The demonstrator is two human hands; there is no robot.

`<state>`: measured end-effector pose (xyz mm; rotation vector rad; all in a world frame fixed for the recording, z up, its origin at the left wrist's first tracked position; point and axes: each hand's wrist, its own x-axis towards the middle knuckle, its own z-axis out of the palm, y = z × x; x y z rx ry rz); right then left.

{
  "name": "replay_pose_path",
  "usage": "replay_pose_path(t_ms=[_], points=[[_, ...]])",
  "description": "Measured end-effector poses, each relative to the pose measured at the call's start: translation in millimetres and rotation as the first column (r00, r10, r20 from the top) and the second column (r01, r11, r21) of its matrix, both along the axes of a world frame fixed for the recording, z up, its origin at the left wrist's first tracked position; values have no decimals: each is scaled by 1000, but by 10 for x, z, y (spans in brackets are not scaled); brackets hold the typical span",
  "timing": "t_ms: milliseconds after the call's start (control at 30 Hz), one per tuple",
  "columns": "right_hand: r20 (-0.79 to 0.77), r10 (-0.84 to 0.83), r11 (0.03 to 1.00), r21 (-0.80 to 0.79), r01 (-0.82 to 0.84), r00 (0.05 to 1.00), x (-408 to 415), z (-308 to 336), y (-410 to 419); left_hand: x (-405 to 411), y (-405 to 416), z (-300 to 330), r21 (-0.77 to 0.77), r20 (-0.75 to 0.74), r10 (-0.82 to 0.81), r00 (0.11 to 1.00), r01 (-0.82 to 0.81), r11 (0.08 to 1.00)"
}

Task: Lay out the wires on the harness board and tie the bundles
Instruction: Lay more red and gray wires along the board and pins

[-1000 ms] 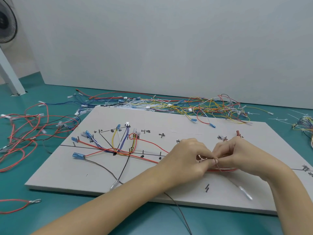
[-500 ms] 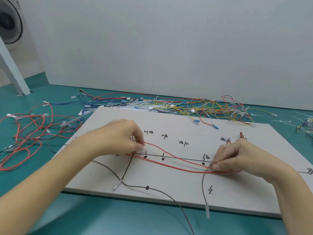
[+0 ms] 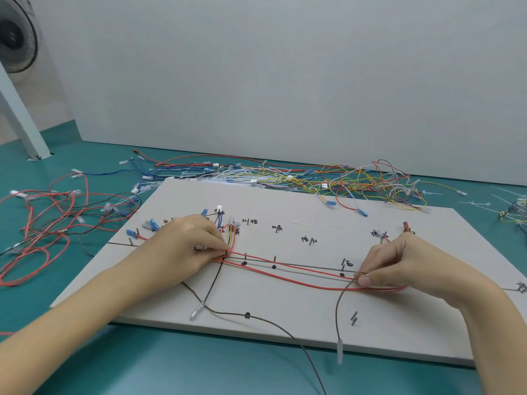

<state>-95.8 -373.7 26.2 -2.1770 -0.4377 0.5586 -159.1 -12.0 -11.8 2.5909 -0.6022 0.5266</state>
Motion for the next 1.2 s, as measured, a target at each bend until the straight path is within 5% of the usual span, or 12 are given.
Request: replay_pose_path(t_ms=[333,567,733,933,1200], points=[[-17,-7,1000,-13,6,1000,0,1,-3,-83,-49,-35,-154,-34,67,997,-72,985],[61,-20,997,-69,24,998,0,-17,47,-53,-100,-21,-319,-221,168,961,-234,918],[107,-6,995,-102,17,994,0,-47,90,104,-90,108,-322,-509,151,847,-351,879],[129,3,995,-96,10,992,-10,-54,89,4,-481,220,-275,-199,70,978,-124,954],[184,20,998,-67,-8,983,-12,-61,117,-97,-1272,113,-320,-276,-156,948,62,945]])
